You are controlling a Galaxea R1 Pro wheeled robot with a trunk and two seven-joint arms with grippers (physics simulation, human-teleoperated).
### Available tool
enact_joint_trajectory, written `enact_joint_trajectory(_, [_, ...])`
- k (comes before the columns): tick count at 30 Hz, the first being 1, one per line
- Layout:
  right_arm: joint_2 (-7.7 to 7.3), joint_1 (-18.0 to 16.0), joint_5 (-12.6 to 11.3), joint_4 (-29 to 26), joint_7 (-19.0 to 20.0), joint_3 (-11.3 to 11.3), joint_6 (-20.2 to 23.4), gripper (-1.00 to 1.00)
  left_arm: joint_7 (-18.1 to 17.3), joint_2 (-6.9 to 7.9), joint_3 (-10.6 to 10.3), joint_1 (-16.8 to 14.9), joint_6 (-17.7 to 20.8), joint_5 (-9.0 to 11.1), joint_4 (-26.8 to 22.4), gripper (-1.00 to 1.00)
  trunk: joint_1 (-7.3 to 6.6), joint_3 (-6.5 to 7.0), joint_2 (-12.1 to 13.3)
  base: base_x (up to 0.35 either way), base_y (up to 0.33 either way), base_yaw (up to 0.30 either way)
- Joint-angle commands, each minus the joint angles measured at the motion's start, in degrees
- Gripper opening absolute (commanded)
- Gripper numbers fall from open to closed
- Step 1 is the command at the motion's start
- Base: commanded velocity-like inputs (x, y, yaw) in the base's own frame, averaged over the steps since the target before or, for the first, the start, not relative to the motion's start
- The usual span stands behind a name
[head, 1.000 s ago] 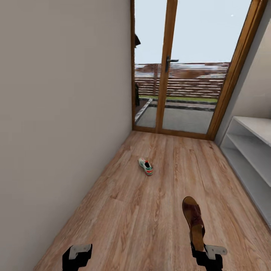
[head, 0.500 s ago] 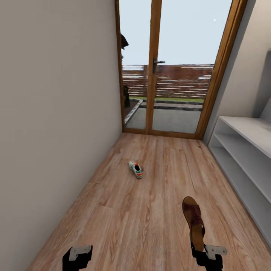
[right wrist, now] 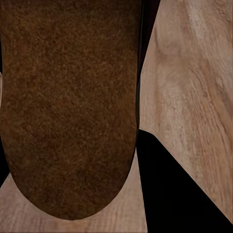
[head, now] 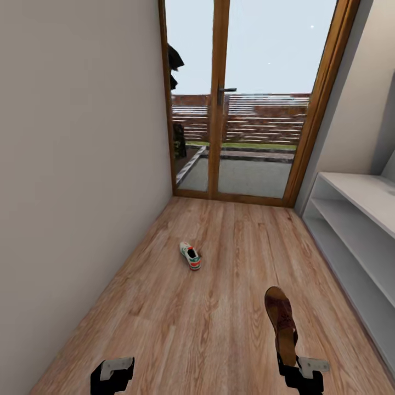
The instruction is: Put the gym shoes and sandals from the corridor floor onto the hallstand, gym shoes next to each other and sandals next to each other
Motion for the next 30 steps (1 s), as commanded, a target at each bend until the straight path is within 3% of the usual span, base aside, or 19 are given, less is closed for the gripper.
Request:
enact_joint_trajectory(1, [0.02, -0.03, -0.55, 0.02, 0.13, 0.00, -0.12, -1.00, 0.06, 0.02, -0.26, -0.03, -0.19, 0.44, 0.04, 1.00, 0.02, -0.05, -0.02, 0.285, -0.202, 0.000])
enact_joint_trajectory(17, [0.03, -0.03, -0.55, 0.02, 0.09, 0.00, -0.12, -1.00, 0.06, 0.12, -0.26, -0.03, -0.16, 0.48, 0.04, 1.00, 0.02, -0.05, -0.02, 0.286, -0.202, 0.001])
enact_joint_trajectory(30, [0.03, -0.03, -0.63, 0.02, 0.08, 0.00, -0.12, -1.00, 0.06, 0.19, -0.26, -0.03, -0.18, 0.48, 0.04, 1.00, 0.02, -0.05, -0.02, 0.288, -0.200, 0.133])
